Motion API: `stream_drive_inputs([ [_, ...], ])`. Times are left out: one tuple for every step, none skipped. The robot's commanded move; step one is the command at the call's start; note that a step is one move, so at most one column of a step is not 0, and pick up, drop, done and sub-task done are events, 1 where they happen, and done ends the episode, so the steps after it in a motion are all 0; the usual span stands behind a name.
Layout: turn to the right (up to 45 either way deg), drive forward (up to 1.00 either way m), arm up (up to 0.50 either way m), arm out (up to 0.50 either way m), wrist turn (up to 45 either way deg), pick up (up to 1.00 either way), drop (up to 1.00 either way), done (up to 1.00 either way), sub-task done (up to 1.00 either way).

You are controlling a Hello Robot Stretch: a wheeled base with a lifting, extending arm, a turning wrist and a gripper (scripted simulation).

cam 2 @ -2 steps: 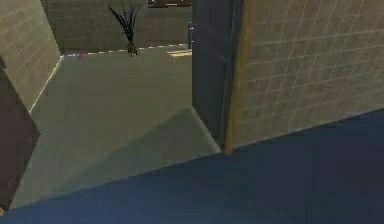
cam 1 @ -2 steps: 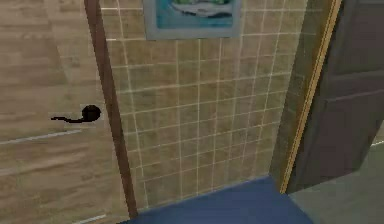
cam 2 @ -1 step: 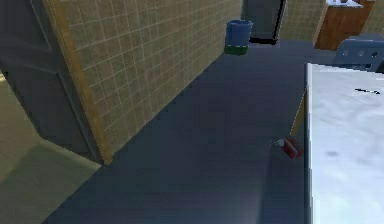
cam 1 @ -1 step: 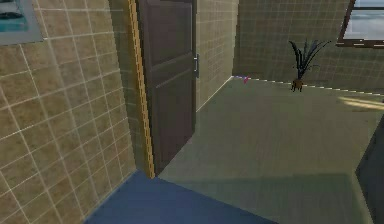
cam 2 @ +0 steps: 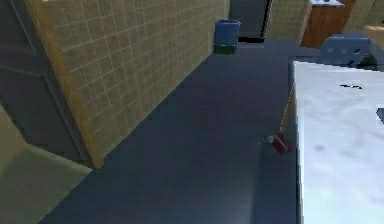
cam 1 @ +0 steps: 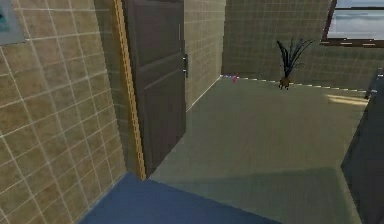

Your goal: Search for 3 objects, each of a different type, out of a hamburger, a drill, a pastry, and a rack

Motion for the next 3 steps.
stream_drive_inputs([
  [0.0, 0.05, 0.00, 0.00, 0.0, 0.00, 0.00, 0.00, 0.00],
  [-45.0, 0.00, 0.00, 0.00, 0.0, 0.00, 0.00, 0.00, 0.00],
  [-42.0, 0.00, 0.00, 0.00, 0.0, 0.00, 0.00, 0.00, 0.00],
])
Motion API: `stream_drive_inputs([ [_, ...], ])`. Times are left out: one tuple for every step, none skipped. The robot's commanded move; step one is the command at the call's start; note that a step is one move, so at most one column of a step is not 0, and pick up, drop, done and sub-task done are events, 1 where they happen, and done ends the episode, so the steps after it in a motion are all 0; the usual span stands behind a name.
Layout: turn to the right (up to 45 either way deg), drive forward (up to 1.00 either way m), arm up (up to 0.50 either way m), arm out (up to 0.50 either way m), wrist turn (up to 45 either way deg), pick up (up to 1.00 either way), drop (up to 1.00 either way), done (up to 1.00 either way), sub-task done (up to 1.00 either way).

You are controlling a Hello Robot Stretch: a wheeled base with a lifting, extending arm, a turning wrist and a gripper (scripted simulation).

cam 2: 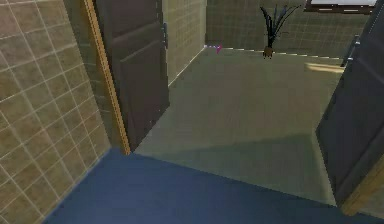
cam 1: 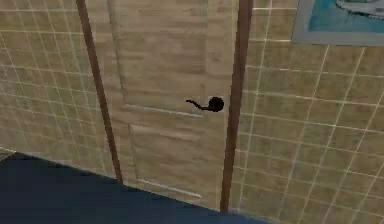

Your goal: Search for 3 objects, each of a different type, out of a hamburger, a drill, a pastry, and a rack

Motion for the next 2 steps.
stream_drive_inputs([
  [0.0, 0.40, 0.00, 0.00, 0.0, 0.00, 0.00, 0.00, 0.00],
  [-12.0, 0.00, 0.00, 0.00, 0.0, 0.00, 0.00, 0.00, 0.00],
])
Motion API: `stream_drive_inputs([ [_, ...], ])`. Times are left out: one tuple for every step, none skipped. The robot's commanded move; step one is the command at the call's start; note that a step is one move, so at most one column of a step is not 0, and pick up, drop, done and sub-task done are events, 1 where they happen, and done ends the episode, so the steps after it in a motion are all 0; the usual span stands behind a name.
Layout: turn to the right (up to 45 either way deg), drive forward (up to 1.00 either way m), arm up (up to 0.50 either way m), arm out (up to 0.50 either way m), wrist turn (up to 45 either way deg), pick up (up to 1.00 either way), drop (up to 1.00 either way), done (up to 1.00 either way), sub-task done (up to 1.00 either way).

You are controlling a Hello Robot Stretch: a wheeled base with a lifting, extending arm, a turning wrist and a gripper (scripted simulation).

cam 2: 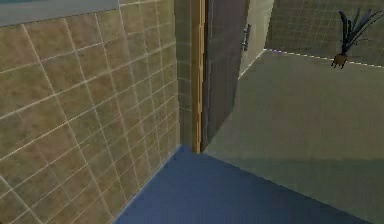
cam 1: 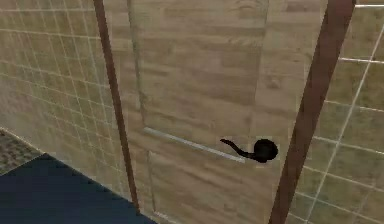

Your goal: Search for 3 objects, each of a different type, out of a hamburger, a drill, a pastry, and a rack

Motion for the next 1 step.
stream_drive_inputs([
  [0.0, 0.40, 0.00, 0.00, 0.0, 0.00, 0.00, 0.00, 0.00],
])
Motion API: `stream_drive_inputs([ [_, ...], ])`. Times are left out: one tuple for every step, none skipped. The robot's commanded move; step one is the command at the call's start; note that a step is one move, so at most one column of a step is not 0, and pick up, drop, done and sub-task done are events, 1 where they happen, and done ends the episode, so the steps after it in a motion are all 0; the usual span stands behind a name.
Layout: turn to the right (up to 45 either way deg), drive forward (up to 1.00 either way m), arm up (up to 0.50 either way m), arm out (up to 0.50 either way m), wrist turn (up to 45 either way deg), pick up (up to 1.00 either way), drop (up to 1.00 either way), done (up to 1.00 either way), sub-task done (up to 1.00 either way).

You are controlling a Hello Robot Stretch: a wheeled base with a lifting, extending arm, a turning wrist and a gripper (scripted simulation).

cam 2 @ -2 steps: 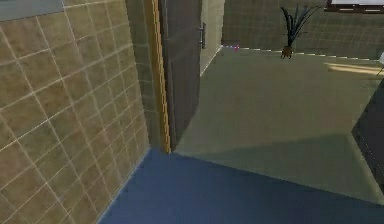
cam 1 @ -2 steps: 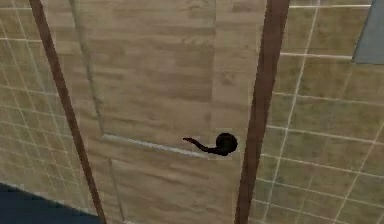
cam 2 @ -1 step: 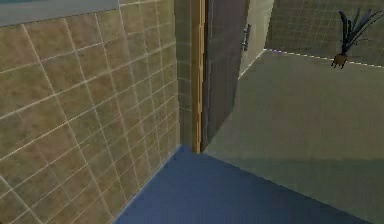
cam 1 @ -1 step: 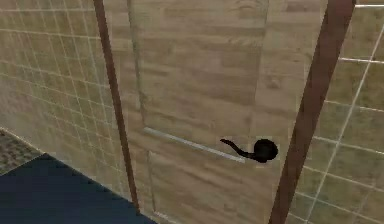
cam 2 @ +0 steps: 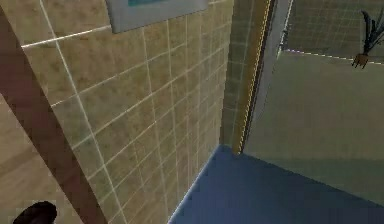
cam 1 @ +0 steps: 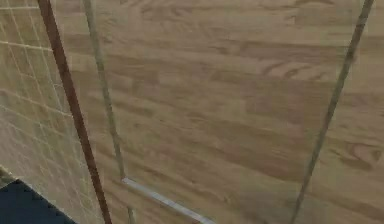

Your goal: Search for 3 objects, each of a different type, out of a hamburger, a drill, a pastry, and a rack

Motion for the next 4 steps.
stream_drive_inputs([
  [-45.0, 0.00, 0.00, 0.00, 0.0, 0.00, 0.00, 0.00, 0.00],
  [-33.0, 0.00, 0.00, 0.00, 0.0, 0.00, 0.00, 0.00, 0.00],
  [0.0, 0.55, 0.00, 0.00, 0.0, 0.00, 0.00, 0.00, 0.00],
  [-45.0, 0.00, 0.00, 0.00, 0.0, 0.00, 0.00, 0.00, 0.00],
])
